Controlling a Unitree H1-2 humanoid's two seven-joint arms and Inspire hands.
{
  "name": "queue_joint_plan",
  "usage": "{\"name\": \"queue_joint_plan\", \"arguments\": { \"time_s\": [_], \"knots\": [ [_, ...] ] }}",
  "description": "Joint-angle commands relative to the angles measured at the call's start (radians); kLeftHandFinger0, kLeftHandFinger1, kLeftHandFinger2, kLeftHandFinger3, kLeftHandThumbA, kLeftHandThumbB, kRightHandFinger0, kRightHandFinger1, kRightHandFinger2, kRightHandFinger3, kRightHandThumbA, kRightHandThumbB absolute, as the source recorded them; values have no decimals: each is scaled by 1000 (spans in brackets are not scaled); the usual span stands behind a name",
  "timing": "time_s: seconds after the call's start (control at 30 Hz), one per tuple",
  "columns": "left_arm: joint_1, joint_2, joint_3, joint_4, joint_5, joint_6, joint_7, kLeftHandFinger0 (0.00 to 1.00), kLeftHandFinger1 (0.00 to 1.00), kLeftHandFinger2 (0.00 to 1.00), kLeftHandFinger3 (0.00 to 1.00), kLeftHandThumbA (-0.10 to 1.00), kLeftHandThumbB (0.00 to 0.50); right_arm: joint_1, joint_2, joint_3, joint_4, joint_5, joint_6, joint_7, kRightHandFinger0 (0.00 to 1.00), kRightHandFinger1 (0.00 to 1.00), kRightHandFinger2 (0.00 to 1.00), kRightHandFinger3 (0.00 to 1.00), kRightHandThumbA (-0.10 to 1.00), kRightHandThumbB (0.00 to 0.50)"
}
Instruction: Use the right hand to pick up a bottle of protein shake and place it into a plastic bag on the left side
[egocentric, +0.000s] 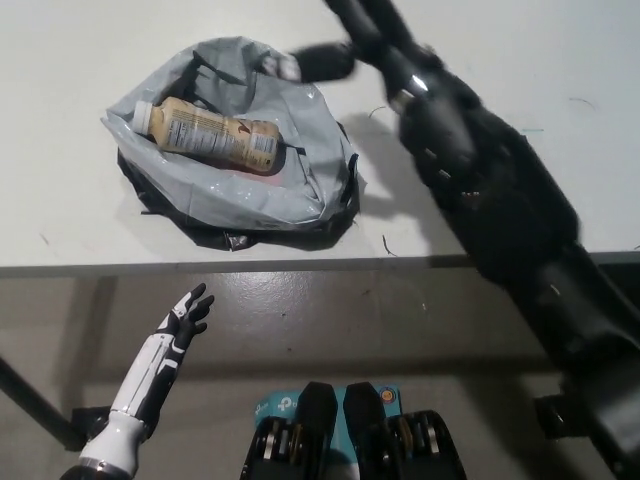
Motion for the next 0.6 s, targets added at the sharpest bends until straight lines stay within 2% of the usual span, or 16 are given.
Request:
{"name": "queue_joint_plan", "arguments": {
  "time_s": [0.0,0.03,0.07,0.1,0.17,0.27,0.3,0.33,0.4,0.47,0.53,0.57],
  "knots": [
    [-77,6,50,-15,-68,-33,-1,1000,1000,1000,1000,1000,182,310,-276,-362,-1172,324,120,30,1000,1000,1000,1000,1000,377],
    [-88,3,48,-7,-66,-29,0,1000,1000,1000,1000,1000,191,438,-260,-383,-1229,318,84,-17,1000,1000,1000,1000,1000,425],
    [-97,4,47,-2,-56,-26,4,1000,1000,1000,1000,1000,194,474,-249,-386,-1242,313,66,-34,1000,1000,1000,1000,1000,435],
    [-103,4,48,3,-55,-25,5,1000,1000,1000,1000,1000,204,495,-247,-384,-1246,316,45,-44,1000,1000,1000,1000,999,417],
    [-114,2,53,13,-61,-25,7,1000,1000,1000,1000,1000,204,574,-209,-368,-1280,278,10,-75,1000,1000,1000,1000,1000,441],
    [-113,4,53,12,-67,-31,3,1000,1000,1000,1000,1000,190,687,-144,-332,-1297,237,-42,-116,1000,1000,1000,1000,1000,423],
    [-110,5,50,9,-60,-34,3,1000,1000,1000,1000,1000,172,726,-144,-324,-1250,250,-92,-119,1000,1000,1000,1000,1000,379],
    [-107,6,48,8,-54,-39,3,1000,1000,1000,1000,1000,170,746,-143,-321,-1225,253,-111,-119,1000,1000,1000,1000,1000,377],
    [-110,9,47,12,-45,-49,4,1000,1000,1000,1000,1000,186,781,-119,-313,-1114,244,-164,-126,1000,1000,1000,1000,1000,382],
    [-113,12,47,15,-45,-51,0,1000,1000,1000,1000,1000,196,783,-83,-304,-959,186,-227,-149,1000,1000,1000,1000,1000,327],
    [-107,10,45,8,-53,-36,-6,1000,1000,1000,1000,1000,209,792,-81,-292,-850,167,-252,-142,1000,1000,1000,1000,1000,296],
    [-106,9,44,9,-60,-35,-12,1000,1000,1000,1000,1000,198,791,-70,-289,-744,171,-251,-140,1000,1000,1000,1000,973,340]
  ]
}}
